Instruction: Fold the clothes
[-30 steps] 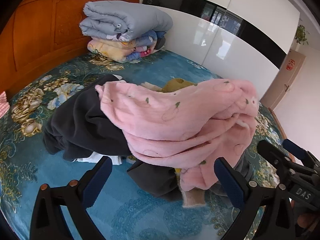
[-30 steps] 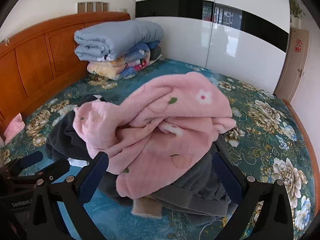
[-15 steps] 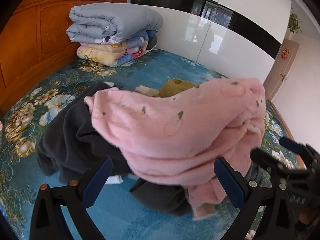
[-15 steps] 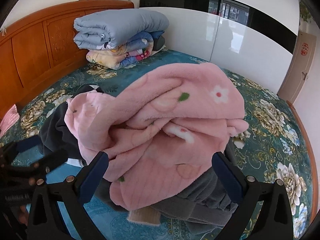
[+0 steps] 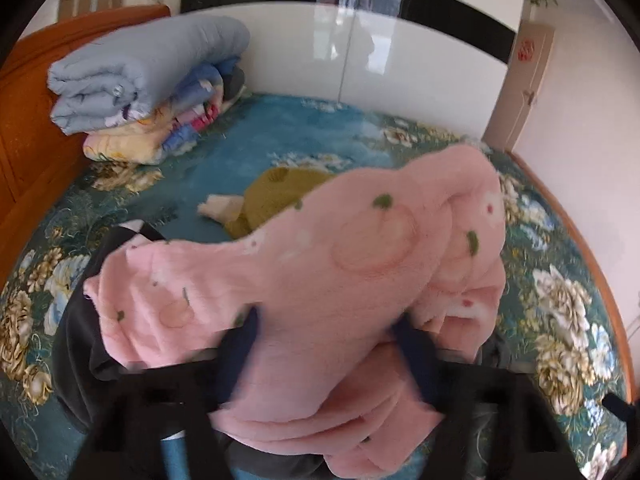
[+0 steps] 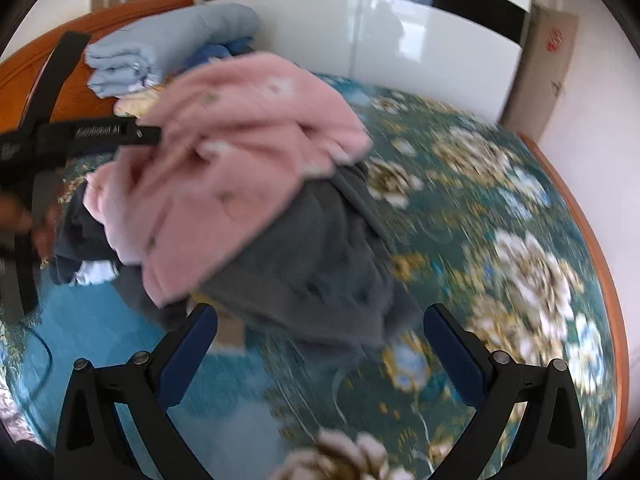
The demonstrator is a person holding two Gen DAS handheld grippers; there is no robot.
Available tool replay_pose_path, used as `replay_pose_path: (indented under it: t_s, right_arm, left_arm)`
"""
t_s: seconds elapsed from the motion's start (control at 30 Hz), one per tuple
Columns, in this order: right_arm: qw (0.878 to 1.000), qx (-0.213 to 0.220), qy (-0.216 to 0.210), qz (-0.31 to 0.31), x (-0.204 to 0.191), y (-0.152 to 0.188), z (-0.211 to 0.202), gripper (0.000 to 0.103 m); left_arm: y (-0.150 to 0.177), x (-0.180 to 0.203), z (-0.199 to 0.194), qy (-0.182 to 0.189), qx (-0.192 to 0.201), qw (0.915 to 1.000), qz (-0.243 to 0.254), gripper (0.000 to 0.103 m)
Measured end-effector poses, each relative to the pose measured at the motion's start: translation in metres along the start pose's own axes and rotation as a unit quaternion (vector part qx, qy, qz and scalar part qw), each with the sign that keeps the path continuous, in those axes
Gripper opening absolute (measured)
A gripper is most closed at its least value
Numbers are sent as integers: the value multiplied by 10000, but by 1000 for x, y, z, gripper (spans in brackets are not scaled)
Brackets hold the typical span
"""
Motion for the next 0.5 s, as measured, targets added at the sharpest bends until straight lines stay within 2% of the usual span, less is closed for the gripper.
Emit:
replay_pose_path:
  t_s: [0.03, 0.1, 0.2, 0.3, 0.4, 0.5]
  right_arm:
    - [10000, -53, 43, 66, 7, 7, 0, 103]
    - [9996, -112, 54, 243, 18, 17, -4, 103]
    - [9990, -19, -67, 447, 23, 22, -16, 103]
    - [9977, 96, -273, 610, 20, 21, -26, 103]
    - [9950, 227, -557, 795, 14, 22, -34, 103]
    - [9924, 347, -787, 880, 3, 29, -47, 103]
  left_arm:
    - [0, 0, 0, -110, -36, 9999, -14, 14]
    - [0, -3, -12, -184, 57, 9997, -166, 9]
    - [1, -9, -45, -116, 327, 9986, -404, 8]
    - [9, -15, -97, 13, 740, 9960, -492, 7]
    - [28, -21, -146, 127, 1072, 9928, -517, 7]
    - [64, -32, -187, 103, 1249, 9909, -493, 7]
Point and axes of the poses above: each gripper's, at about its wrist camera, not at the fingertips, and z roughly the way its jaws point, x to its right, y to its underside, the point moved 8 cm from there along z, roughly the way its jaws point, and after that the axes turned 4 degrees about -x, right-handed, at the moved point
